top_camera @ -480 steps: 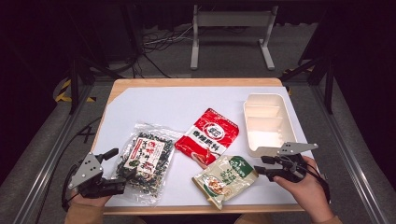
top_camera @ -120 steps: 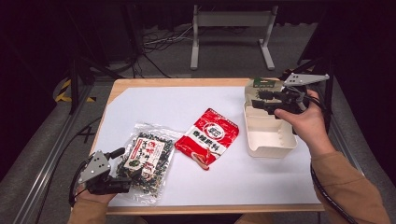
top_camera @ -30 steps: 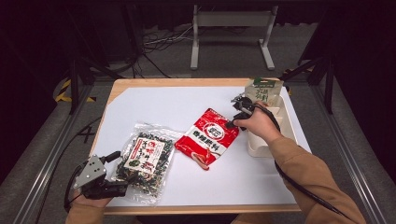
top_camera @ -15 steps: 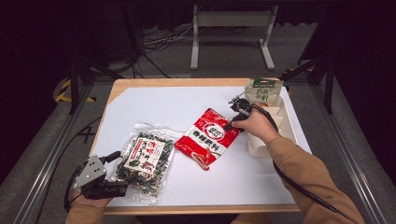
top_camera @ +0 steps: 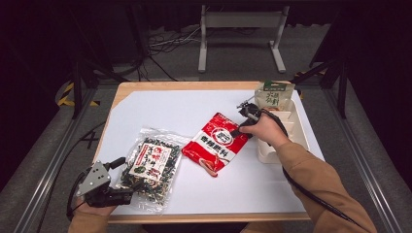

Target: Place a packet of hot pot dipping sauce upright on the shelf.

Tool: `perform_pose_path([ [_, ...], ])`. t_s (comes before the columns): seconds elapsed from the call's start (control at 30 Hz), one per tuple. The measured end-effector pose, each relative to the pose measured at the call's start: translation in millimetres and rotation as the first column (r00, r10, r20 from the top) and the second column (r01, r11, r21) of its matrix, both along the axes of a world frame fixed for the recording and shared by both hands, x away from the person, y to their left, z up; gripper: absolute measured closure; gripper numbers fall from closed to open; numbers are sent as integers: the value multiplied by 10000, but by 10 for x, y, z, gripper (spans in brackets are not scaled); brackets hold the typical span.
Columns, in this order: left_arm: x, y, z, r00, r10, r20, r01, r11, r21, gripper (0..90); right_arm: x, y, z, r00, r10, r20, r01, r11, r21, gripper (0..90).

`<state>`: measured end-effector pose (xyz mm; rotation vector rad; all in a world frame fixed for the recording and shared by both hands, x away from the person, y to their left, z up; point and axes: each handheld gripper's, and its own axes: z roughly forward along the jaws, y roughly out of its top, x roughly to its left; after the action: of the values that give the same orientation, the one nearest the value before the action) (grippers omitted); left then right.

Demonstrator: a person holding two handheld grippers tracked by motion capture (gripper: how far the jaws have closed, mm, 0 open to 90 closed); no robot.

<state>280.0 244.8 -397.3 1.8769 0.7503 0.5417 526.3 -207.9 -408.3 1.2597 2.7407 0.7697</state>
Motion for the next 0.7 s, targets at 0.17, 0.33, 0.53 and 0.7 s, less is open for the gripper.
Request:
perform_pose_path([
  [0.17,11,-10,0,10000,-27,18,27,10000,39,115,-31,-35,76,10000,69,54,-71,9993,365,348],
  [0.33,16,-22,-3,10000,-45,-9,45,10000,59,115,-75,-26,145,9996,263,95,-267,9983,526,375],
  [0.53,19,-24,-4,10000,-53,6,53,10000,70,115,-128,4,202,9985,534,-75,-526,9955,785,419],
  [0.7,14,-21,-2,10000,-48,2,48,10000,51,115,-133,45,200,9966,770,-299,-745,9941,785,446],
])
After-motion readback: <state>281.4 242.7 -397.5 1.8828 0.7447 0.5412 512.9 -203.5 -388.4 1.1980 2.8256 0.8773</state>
